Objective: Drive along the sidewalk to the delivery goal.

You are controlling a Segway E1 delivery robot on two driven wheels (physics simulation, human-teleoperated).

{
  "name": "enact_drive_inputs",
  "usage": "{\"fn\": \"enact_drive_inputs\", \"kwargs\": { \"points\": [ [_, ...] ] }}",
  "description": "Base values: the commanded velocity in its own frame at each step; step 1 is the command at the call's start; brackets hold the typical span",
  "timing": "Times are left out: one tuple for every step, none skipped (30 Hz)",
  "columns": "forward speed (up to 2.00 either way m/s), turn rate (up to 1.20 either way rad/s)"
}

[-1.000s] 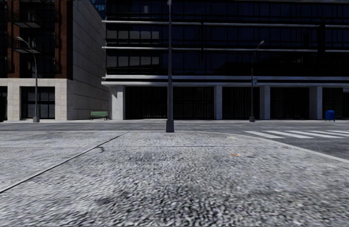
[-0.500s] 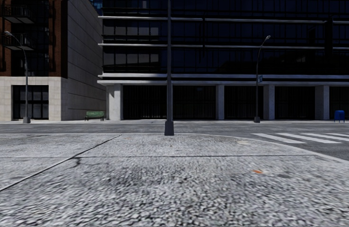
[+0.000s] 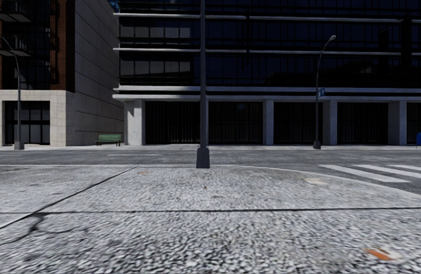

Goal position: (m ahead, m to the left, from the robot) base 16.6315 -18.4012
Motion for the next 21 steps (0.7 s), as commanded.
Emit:
{"fn": "enact_drive_inputs", "kwargs": {
  "points": [
    [2.0,0.0],
    [2.0,0.0],
    [2.0,0.0],
    [2.0,0.0],
    [2.0,0.0],
    [2.0,0.0],
    [2.0,0.0],
    [2.0,0.0],
    [2.0,0.0],
    [2.0,0.0],
    [2.0,0.0],
    [2.0,0.0],
    [2.0,0.0],
    [2.0,0.0],
    [2.0,0.0],
    [2.0,0.0],
    [2.0,0.0],
    [2.0,0.0],
    [2.0,0.0],
    [2.0,0.0],
    [2.0,0.0]
  ]
}}
